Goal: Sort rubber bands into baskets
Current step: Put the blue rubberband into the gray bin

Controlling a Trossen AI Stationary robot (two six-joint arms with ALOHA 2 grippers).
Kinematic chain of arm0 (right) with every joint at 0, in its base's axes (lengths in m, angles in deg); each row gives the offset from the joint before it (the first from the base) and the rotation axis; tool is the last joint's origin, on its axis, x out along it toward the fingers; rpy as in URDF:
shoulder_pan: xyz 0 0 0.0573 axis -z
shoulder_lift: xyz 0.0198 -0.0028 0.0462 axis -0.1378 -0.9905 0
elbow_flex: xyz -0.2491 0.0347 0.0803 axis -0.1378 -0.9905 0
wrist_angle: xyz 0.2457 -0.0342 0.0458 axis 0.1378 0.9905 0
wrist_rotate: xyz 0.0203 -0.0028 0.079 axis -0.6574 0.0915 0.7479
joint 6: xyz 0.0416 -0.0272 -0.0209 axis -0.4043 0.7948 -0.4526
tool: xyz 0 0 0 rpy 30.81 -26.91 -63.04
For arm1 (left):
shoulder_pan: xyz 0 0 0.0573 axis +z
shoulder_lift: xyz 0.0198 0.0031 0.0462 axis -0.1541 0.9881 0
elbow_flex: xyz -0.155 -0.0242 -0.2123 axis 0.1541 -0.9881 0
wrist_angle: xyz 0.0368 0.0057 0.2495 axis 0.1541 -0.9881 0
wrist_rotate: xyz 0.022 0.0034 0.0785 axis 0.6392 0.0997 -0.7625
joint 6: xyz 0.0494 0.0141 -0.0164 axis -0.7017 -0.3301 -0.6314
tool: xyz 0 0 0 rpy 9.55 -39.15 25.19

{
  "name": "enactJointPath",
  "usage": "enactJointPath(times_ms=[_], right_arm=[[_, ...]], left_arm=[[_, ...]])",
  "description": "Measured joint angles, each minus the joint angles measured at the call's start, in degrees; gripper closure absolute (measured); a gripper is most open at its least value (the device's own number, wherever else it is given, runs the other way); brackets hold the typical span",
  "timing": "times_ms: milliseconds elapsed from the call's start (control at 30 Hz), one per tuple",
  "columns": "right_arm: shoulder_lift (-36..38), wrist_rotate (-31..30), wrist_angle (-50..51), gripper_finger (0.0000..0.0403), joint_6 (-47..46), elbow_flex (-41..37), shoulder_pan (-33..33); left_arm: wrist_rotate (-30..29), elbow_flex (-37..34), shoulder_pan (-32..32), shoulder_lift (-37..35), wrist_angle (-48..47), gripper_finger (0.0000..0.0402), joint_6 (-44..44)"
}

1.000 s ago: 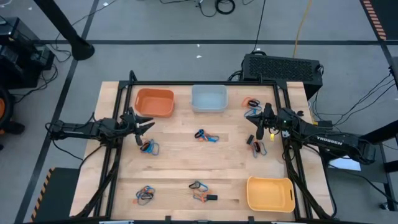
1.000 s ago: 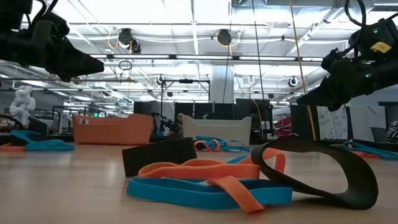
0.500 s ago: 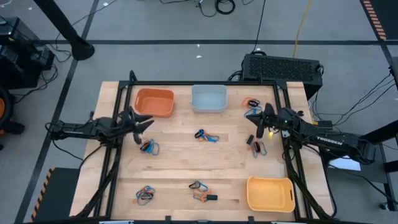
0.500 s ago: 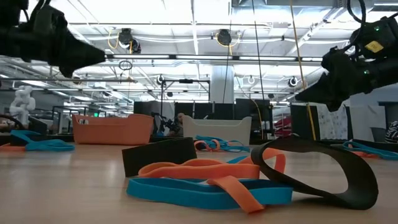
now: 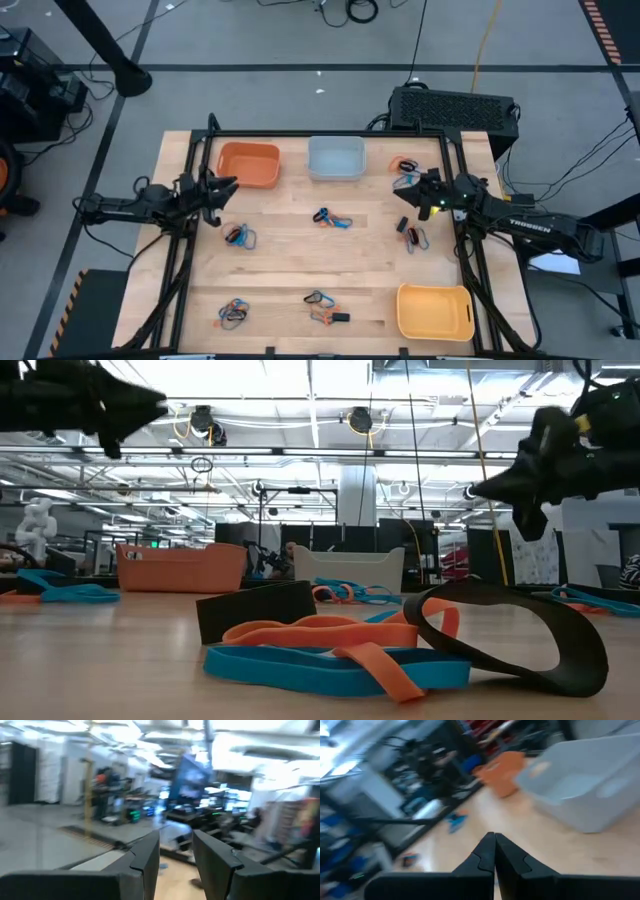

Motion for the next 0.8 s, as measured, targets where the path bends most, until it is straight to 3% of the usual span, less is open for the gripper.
enactJointPath(times_ms=[200, 400, 600, 800], right_arm=[[-2.0, 0.4, -3.3, 0.0403, -5.0, 1.4, -5.0], [-9.5, -4.3, -2.8, 0.0403, -3.0, 9.0, -11.5], [-24.1, -8.1, -0.8, 0.0403, 3.9, 20.5, -18.8], [-41.4, -8.4, 7.6, 0.0403, 11.4, 34.3, -24.7]], left_arm=[[0.9, 4.7, 0.0, 5.2, -0.8, 0.0278, -6.1], [0.7, 16.3, 0.0, 15.1, -12.3, 0.0278, -10.8], [-0.7, 25.6, 0.0, 24.0, -16.7, 0.0278, -15.3], [-0.8, 24.8, 0.0, 30.2, -17.8, 0.0278, -16.7]])
